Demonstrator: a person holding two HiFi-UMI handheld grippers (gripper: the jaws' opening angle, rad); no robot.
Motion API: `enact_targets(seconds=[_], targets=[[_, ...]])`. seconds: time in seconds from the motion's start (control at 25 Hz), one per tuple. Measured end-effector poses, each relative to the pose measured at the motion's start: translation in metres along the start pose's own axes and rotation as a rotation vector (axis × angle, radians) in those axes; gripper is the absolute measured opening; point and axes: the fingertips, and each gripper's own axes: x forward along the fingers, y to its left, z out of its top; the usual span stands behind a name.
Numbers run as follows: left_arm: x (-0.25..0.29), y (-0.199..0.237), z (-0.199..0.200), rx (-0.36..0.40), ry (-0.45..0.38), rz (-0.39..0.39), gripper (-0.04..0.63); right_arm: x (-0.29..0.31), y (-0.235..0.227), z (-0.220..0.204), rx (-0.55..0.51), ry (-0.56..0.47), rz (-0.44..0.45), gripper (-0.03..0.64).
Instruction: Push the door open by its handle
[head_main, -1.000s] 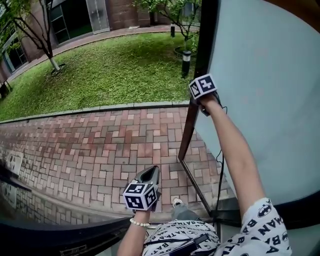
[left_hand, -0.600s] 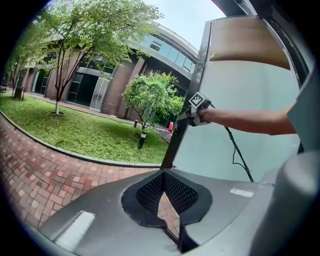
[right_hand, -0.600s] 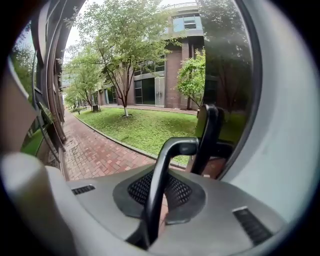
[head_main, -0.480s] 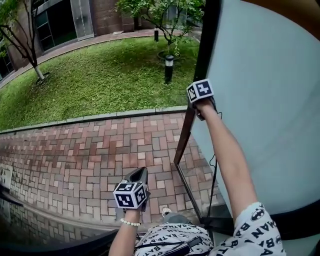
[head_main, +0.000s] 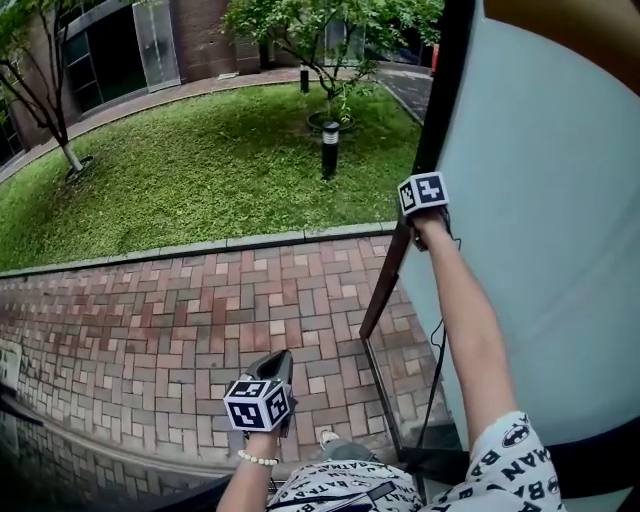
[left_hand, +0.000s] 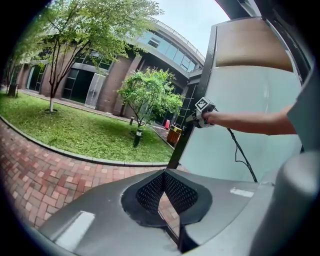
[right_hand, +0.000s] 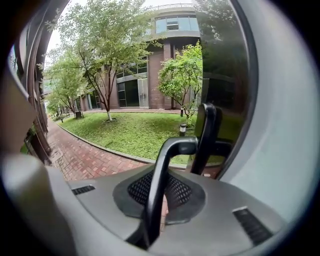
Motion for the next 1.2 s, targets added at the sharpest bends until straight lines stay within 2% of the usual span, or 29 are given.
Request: enact_targets(seconds=[0.24,0.52,1.0,1.12,1.2], targets=[[0.006,0.007,0.005,-0.009,0.01,0.018,-0.011,0.003,-0.045,0.004,0.041,0.0,-0.035,0.028],[0.006,0.015,0.001,-0.008,0.013,0.022,-0.011,-0.003,-0.072,-0.004,0.073,-0.002,-0.064,0.028],[0.011,0.016,0.002,-0.006,0.021,0.008,-0.011,-0.002,-0.074,-0.004,0.086,0.008,-0.061,0.032],[0.01,0.015,0.004,-0.008,0.018,0.002,-0.011,-0.004,-0.069,-0.003,0.091,0.011,-0.059,0.046],[0.01,0.012,0.005,-0.01,0.014,-0.002,-0.011,-0.006,-0.066,-0.004,0.093,0.012,-0.045,0.145]])
